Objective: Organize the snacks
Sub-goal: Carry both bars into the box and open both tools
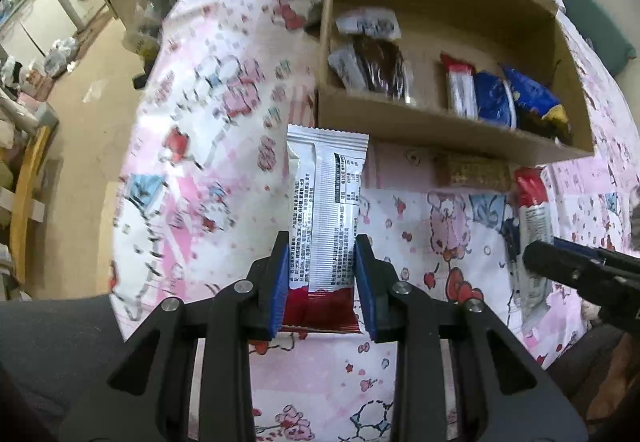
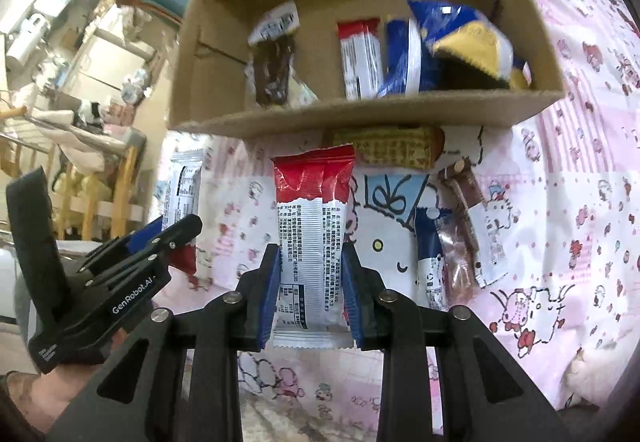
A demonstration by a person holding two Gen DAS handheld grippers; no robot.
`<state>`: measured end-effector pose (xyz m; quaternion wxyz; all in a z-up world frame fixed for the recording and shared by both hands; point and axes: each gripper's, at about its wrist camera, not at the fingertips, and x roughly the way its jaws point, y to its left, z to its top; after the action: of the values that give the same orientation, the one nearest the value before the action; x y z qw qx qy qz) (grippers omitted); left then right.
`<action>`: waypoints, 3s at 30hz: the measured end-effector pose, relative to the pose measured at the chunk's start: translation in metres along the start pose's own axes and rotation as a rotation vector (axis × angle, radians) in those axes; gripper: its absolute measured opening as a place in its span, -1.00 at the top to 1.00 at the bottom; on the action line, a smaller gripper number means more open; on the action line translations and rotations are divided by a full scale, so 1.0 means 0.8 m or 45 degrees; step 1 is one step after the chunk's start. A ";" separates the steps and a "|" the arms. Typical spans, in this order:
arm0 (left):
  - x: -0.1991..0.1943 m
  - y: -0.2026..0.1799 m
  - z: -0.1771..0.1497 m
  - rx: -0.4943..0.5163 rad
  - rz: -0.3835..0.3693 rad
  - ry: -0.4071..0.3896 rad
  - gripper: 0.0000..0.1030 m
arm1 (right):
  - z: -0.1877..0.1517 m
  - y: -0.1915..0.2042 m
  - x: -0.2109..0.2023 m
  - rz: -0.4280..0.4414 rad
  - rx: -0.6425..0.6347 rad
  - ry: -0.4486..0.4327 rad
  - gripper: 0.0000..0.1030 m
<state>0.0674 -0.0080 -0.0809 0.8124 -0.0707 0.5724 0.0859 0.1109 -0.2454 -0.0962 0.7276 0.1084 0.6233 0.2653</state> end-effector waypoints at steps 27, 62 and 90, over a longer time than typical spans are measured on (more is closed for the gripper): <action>-0.054 0.012 0.081 -0.178 -0.263 -0.140 0.48 | 0.008 -0.001 -0.093 0.091 0.024 -0.364 0.40; -0.045 0.000 0.130 -0.055 -0.198 -0.198 0.48 | 0.054 -0.033 -0.126 0.099 0.097 -0.444 0.40; 0.030 -0.045 0.170 0.029 -0.292 -0.199 0.47 | 0.129 -0.056 -0.021 0.083 0.163 -0.375 0.34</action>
<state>0.2083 -0.0127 -0.0576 0.8597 -0.1195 0.4966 -0.0087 0.2205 -0.2734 -0.0830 0.7937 0.2125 0.5216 0.2298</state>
